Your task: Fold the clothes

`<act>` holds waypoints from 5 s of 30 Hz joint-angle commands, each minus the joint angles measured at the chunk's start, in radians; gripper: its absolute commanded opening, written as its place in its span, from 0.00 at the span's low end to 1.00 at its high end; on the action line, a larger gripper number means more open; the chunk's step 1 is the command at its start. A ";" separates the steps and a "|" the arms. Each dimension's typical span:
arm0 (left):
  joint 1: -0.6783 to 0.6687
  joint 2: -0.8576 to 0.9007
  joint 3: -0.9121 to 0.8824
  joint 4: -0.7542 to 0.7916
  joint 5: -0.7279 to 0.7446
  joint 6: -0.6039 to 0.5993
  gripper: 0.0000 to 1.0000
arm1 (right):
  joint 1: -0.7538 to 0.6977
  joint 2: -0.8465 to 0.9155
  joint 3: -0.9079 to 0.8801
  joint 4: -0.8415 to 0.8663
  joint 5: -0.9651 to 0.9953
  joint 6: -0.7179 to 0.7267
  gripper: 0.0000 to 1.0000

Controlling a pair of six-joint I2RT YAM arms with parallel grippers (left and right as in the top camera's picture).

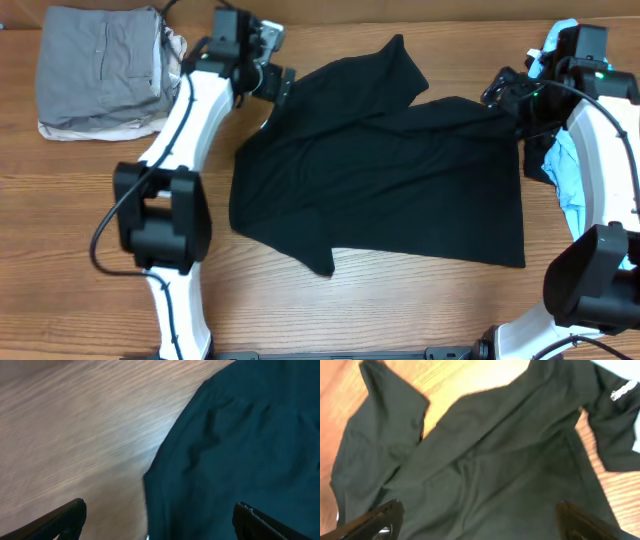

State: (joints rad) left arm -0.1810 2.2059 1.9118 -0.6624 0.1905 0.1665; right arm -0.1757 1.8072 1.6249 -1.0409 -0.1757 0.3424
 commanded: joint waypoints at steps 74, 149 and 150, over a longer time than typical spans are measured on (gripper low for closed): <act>0.171 0.168 1.120 -0.987 -0.129 -0.196 1.00 | 0.013 -0.351 0.020 -0.281 0.002 -0.010 0.98; -0.070 -0.139 -0.385 -0.499 -0.149 -0.350 0.57 | 0.013 -0.552 -0.659 -0.040 -0.121 -0.003 1.00; -0.070 -0.139 -0.394 -0.490 -0.149 -0.346 0.60 | 0.013 -0.548 -0.659 -0.039 -0.121 -0.003 1.00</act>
State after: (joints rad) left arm -0.2516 2.0621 1.5291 -1.1595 0.0448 -0.2077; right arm -0.1677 1.2499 0.9710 -1.0863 -0.3031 0.3401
